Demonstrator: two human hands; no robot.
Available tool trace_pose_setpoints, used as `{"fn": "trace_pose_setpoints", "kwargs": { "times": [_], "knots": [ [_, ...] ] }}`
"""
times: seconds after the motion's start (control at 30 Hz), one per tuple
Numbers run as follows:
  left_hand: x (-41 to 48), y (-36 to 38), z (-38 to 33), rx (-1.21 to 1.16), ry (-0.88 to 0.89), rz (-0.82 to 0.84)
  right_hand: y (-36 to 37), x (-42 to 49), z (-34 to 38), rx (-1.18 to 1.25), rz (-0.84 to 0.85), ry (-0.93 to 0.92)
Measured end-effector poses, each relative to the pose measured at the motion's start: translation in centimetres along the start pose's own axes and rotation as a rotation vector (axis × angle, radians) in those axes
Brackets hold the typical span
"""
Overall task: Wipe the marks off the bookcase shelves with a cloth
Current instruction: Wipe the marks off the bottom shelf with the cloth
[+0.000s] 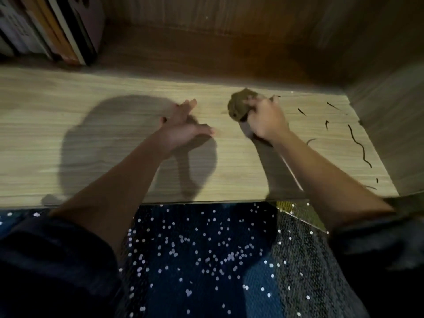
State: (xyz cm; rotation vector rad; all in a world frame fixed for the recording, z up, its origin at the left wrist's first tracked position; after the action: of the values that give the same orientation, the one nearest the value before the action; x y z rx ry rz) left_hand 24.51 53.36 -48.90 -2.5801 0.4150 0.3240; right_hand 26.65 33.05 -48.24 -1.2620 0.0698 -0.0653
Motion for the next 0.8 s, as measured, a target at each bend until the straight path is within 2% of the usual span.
{"fn": "trace_pose_setpoints", "kwargs": {
  "times": [0.1, 0.2, 0.33, 0.43, 0.5, 0.6, 0.67, 0.73, 0.8],
  "knots": [
    [-1.4, -0.1, -0.2, -0.266, 0.017, -0.112, 1.0, 2.9, 2.4, 0.03, 0.109, -0.039],
    [-3.2, 0.2, -0.1, -0.487, -0.015, -0.207, 2.2, -1.4, 5.2, 0.062, 0.099, -0.217],
    [-7.3, 2.4, 0.0, -0.801, -0.117, -0.095, 2.2, -13.0, 5.6, 0.219, 0.004, -0.412],
    [-9.7, 4.0, -0.2, -0.644, -0.085, 0.054, 1.3, -20.1, 4.1, 0.388, 0.073, -0.421],
    [-10.2, 4.5, -0.7, -0.455, 0.001, 0.043, -0.5, -21.2, 2.9, 0.466, 0.137, -0.355],
    [-10.0, 4.8, -1.8, -0.255, 0.088, -0.082, -2.1, -19.4, 0.7, 0.38, 0.001, -0.154],
    [-9.9, 5.3, -2.3, -0.117, 0.158, -0.094, -1.7, -19.0, 0.1, 0.271, -0.111, 0.009],
    [-10.1, 6.4, -2.5, -0.004, 0.216, -0.048, -0.3, -20.5, 0.5, 0.175, -0.083, -0.023],
    [-10.3, 7.4, -2.3, 0.117, 0.243, -0.017, 0.0, -22.3, 1.1, 0.227, -0.011, -0.149]
  ]
}}
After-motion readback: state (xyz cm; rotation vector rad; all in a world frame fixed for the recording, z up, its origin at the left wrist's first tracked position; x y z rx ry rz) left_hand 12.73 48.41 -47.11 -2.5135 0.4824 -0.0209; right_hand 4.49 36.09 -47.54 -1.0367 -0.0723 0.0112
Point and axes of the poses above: each hand's wrist, its own x-axis towards the middle knuckle, its own y-axis out of the palm, z = x × y, the point moved 3 cm from there along x, towards the middle knuckle, and after that the axes turned 3 degrees about x, right-handed, at the moved point
